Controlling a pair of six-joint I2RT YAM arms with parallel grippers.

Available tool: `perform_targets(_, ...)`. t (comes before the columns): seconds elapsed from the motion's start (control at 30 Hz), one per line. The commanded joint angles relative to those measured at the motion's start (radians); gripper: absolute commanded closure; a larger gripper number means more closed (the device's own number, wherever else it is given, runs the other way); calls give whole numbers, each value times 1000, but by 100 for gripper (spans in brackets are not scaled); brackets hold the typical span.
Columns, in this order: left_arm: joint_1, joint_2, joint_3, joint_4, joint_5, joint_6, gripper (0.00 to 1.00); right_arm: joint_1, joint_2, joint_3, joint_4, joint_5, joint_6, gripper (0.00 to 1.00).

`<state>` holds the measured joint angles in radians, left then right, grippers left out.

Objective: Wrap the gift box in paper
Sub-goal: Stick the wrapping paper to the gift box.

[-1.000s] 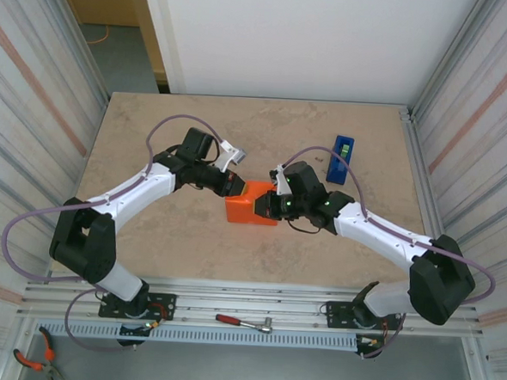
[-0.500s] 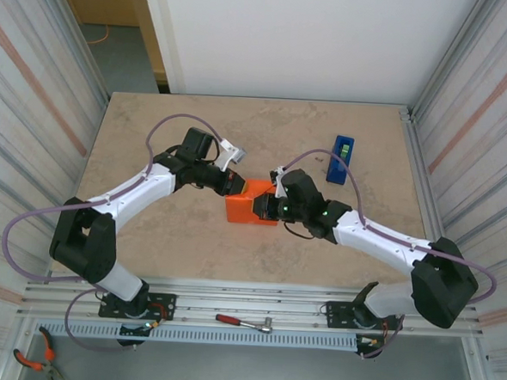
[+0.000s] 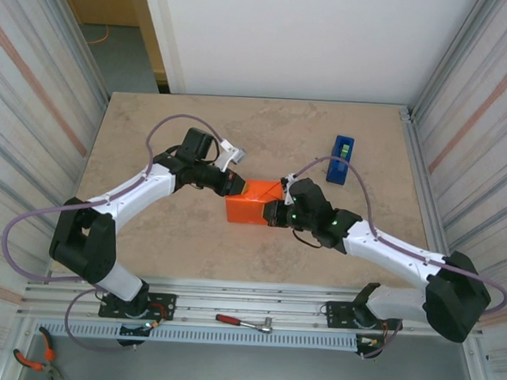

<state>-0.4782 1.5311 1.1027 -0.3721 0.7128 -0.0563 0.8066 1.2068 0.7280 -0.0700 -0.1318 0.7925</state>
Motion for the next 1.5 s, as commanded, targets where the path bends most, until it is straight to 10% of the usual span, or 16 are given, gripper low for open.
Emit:
perform_targets(0.0, -29, 2, -42, -81, 36, -7, 100, -23, -57, 38, -64, -25, 3, 100)
perform_targets(1.47, -28, -6, -52, -74, 40, -2, 100, 75, 115, 37, 125, 136, 26, 100)
